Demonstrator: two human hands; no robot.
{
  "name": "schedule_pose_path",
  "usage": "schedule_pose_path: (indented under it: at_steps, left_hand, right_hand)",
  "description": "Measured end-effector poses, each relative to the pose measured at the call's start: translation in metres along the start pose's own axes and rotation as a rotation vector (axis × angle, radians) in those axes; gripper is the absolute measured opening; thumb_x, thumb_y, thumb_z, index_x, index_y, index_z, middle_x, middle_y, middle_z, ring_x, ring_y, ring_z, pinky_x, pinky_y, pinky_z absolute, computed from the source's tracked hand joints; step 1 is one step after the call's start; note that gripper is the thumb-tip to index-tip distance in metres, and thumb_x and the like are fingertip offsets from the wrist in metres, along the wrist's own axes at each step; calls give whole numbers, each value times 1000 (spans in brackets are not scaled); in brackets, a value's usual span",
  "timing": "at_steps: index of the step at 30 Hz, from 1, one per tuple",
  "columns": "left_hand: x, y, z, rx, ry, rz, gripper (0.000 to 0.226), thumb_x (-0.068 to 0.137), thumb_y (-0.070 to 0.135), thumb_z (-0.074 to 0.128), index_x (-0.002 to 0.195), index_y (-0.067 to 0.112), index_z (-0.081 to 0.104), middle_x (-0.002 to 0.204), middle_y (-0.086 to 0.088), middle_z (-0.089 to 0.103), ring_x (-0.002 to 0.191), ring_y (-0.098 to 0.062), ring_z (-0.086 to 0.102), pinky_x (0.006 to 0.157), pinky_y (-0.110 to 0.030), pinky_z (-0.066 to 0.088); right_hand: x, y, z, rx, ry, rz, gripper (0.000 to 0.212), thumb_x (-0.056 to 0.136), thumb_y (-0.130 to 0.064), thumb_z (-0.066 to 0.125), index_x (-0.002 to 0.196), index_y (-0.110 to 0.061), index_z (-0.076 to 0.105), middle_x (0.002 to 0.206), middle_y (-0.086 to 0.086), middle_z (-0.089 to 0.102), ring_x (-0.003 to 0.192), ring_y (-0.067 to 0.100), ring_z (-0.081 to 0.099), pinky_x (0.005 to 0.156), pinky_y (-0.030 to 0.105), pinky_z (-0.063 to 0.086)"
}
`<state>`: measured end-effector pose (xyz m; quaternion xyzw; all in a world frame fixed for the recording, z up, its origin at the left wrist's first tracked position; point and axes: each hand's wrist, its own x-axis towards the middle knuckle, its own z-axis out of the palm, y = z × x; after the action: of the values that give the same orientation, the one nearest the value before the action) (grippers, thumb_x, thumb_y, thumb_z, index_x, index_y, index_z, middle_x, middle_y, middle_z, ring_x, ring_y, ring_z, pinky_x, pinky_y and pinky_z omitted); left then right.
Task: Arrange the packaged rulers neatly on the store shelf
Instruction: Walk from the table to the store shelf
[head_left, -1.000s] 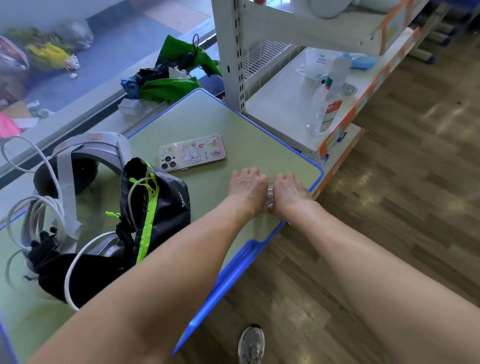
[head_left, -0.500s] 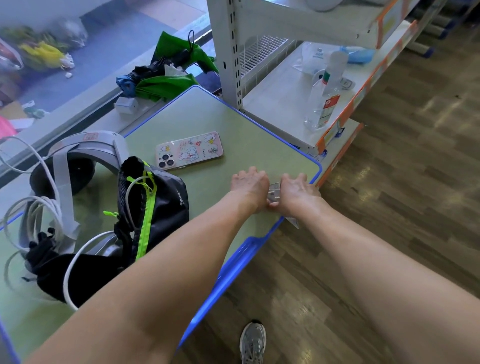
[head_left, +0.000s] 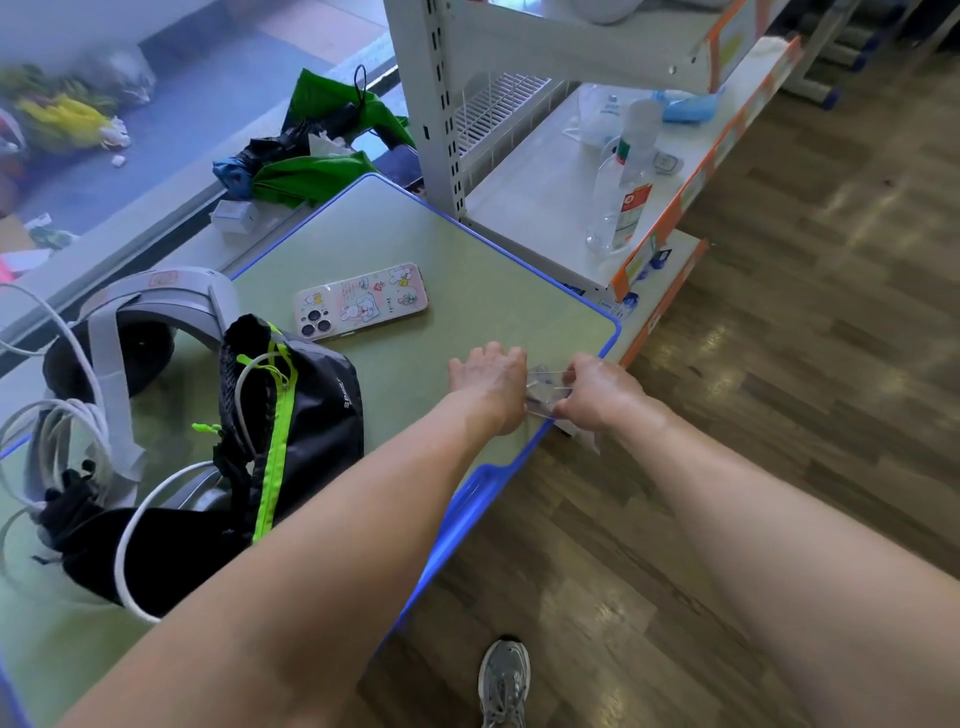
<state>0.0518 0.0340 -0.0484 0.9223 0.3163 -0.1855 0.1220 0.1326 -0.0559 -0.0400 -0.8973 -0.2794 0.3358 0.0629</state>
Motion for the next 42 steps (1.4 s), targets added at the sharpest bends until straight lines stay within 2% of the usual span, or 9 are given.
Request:
schedule_pose_path:
  at_steps: [6, 9, 16, 19, 25, 29, 33, 39, 42]
  left_hand:
    - [-10, 10, 6, 22, 10, 21, 52, 85, 41, 62, 128, 17, 43, 126, -10, 44, 119, -29, 42, 95, -41, 35]
    - [-19, 19, 9, 88, 22, 63, 53, 82, 41, 64, 126, 17, 46, 126, -9, 42, 119, -28, 40, 95, -41, 34]
    - [-36, 37, 18, 200, 92, 113, 36, 87, 13, 51, 123, 12, 51, 126, -11, 45, 118, -29, 42, 97, -43, 33]
    - [-39, 40, 21, 229, 127, 120, 34, 92, 8, 38, 123, 11, 51, 126, -11, 47, 117, -30, 43, 96, -41, 33]
    - [-43, 40, 28, 238, 169, 155, 33, 95, 4, 34, 125, 6, 49, 125, -13, 46, 114, -30, 43, 82, -34, 38]
    - [-45, 40, 29, 246, 185, 180, 36, 96, 0, 31, 129, 2, 46, 127, -14, 45, 117, -30, 43, 82, -33, 41]
    - [-46, 39, 27, 275, 201, 203, 36, 95, -1, 31, 127, 1, 47, 126, -15, 47, 116, -30, 44, 83, -34, 42]
    - [-51, 49, 18, 312, 181, 240, 32, 95, 4, 43, 125, 4, 56, 118, -12, 53, 109, -27, 51, 86, -34, 50]
    - [-58, 60, 15, 334, 151, 241, 35, 96, 2, 40, 127, 4, 55, 119, -13, 54, 111, -28, 52, 85, -35, 48]
  right_hand:
    - [-5, 10, 2, 83, -30, 37, 41, 84, -24, 69, 120, -13, 53, 116, 6, 60, 104, 23, 57, 86, 34, 49]
    - [-9, 17, -2, 97, -53, 83, 28, 85, -16, 63, 112, -12, 58, 105, 7, 61, 94, 23, 59, 76, 30, 49]
    - [-20, 26, -3, 190, -105, 162, 16, 83, -13, 68, 95, -5, 64, 86, 9, 69, 75, 19, 67, 66, 27, 52]
    - [-24, 26, -2, 163, -151, 161, 21, 81, -11, 72, 99, -3, 65, 95, 11, 70, 84, 20, 69, 71, 28, 55]
    - [-23, 30, 5, 378, -108, 203, 18, 87, -14, 66, 99, -4, 57, 92, 16, 67, 79, 24, 68, 54, 26, 51]
    - [-22, 35, 7, 439, -33, 202, 30, 83, -11, 65, 110, -1, 57, 97, 17, 67, 78, 27, 67, 71, 36, 59]
    - [-24, 42, -5, 392, 64, 195, 35, 77, -10, 69, 110, -4, 59, 97, 12, 67, 79, 24, 67, 61, 28, 55]
    - [-36, 50, -11, 367, 36, 206, 33, 75, -2, 70, 106, -9, 60, 95, 11, 66, 83, 26, 68, 73, 36, 59]
    - [-48, 62, -16, 338, 54, 185, 29, 74, -1, 65, 102, -10, 64, 96, 11, 68, 87, 27, 67, 75, 37, 59]
